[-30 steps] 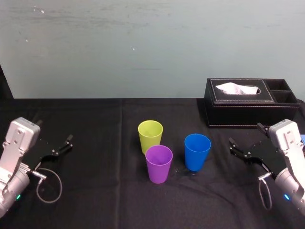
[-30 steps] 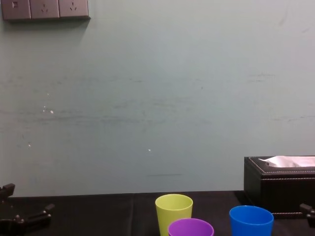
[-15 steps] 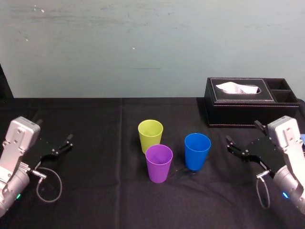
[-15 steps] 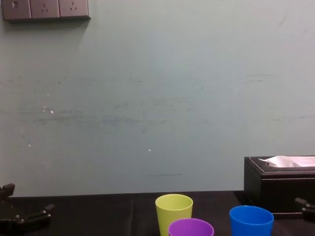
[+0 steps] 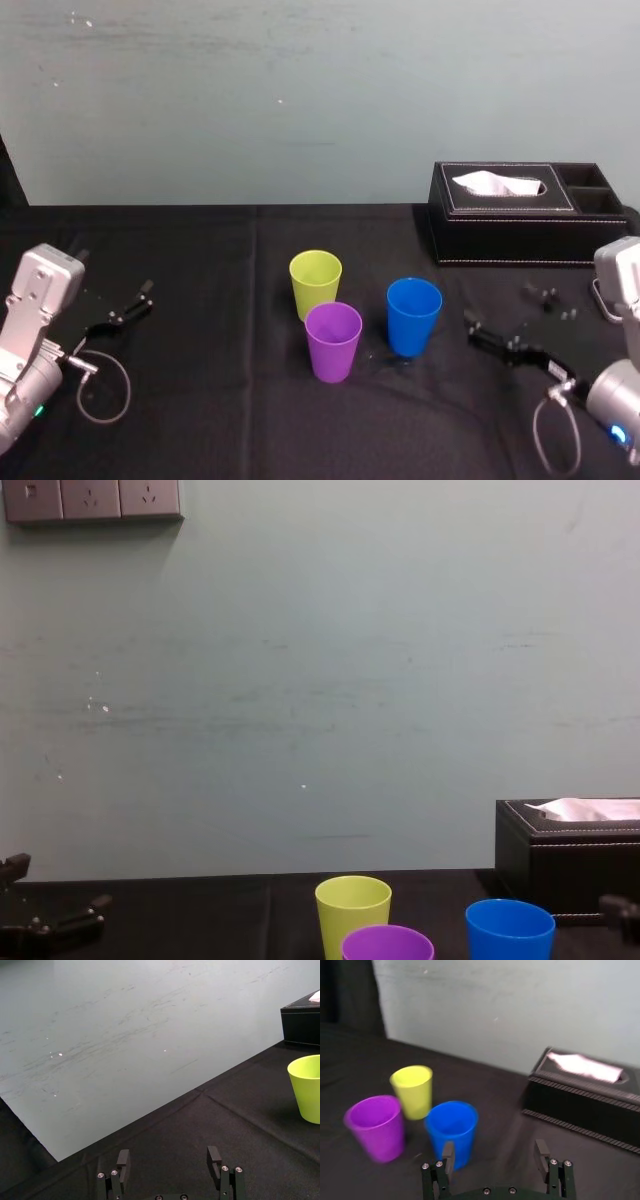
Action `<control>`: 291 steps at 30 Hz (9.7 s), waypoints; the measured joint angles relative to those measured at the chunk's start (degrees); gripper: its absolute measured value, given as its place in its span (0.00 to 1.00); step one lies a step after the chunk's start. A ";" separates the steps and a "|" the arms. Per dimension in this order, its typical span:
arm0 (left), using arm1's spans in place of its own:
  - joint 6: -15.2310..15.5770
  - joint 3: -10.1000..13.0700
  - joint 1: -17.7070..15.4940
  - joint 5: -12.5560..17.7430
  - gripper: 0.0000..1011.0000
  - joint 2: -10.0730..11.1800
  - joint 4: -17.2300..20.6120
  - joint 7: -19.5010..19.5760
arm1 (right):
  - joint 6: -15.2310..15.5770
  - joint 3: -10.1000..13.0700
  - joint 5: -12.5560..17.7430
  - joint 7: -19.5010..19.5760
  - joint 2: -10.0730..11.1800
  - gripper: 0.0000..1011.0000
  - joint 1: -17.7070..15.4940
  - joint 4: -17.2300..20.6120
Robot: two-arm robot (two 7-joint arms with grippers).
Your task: Stack the three plastic cups sequentially using one hand.
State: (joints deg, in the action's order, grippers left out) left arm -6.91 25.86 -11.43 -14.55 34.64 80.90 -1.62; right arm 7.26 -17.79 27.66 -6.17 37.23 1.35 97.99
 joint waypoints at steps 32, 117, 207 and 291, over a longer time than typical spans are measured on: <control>0.00 0.00 0.00 0.00 0.99 0.00 0.00 0.00 | 11.49 -3.25 -2.19 -3.89 -7.49 0.99 2.56 -3.00; 0.00 0.00 0.00 0.00 0.99 0.00 0.00 0.00 | 4.49 -1.34 -14.11 -6.99 -20.66 0.92 12.47 -20.55; 0.00 0.00 0.00 0.00 0.99 0.00 0.00 0.00 | 11.85 -11.38 -13.93 -18.65 -26.91 0.71 36.02 -33.89; 0.00 0.00 0.00 0.00 0.99 0.00 0.00 0.00 | 18.04 -2.73 -7.90 -13.61 -12.49 0.99 11.12 -0.43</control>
State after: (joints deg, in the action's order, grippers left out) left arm -6.91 25.86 -11.43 -14.55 34.65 80.90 -1.62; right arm 25.30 -20.51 19.76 -19.78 24.74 12.46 97.56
